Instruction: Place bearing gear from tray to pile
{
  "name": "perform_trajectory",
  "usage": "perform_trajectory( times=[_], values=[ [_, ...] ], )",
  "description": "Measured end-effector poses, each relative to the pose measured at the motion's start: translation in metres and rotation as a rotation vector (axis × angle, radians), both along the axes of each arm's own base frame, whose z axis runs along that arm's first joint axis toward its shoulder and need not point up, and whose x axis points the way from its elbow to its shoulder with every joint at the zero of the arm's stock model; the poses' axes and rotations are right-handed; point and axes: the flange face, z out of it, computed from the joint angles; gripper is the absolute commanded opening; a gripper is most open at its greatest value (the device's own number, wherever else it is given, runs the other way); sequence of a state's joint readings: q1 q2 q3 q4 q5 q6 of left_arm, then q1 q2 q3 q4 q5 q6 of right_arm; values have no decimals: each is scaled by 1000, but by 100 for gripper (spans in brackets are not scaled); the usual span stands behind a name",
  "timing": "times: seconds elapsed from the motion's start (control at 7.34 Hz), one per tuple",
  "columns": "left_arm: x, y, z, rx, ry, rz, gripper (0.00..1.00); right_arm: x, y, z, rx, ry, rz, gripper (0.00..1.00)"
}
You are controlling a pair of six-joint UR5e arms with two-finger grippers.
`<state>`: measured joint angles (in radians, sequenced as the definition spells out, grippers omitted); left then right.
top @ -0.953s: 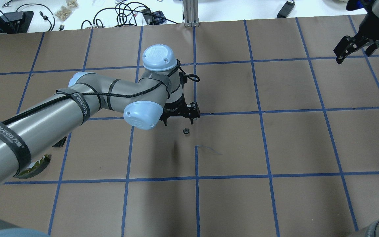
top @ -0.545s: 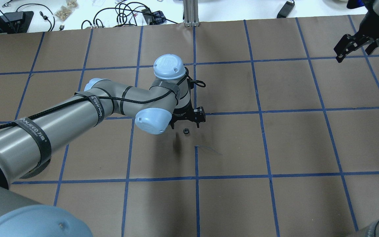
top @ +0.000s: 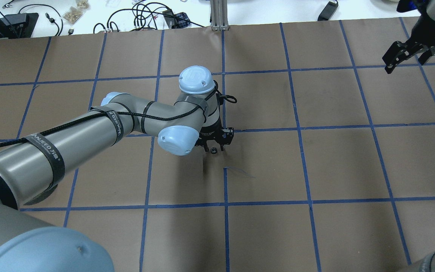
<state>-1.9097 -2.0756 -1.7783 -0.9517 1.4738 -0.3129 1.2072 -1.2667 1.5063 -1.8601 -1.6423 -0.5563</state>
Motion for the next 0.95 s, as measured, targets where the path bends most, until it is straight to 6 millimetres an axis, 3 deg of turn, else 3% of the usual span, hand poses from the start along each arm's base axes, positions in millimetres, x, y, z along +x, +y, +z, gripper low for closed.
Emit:
perform_trajectory(
  times=[0.27, 0.68, 0.82, 0.95],
  values=[
    [0, 1, -1, 7, -4, -1, 0, 0, -1, 0, -5, 1, -4, 100],
    [0, 1, 8, 1, -3, -2, 0, 11, 1, -1, -14, -55, -26, 100],
    [6, -6, 20, -12, 1, 5, 0, 19, 1, 1, -37, -118, -57, 100],
    [24, -22, 33, -14, 3, 24, 0, 26, 4, 5, -47, -168, -98, 100]
  ],
)
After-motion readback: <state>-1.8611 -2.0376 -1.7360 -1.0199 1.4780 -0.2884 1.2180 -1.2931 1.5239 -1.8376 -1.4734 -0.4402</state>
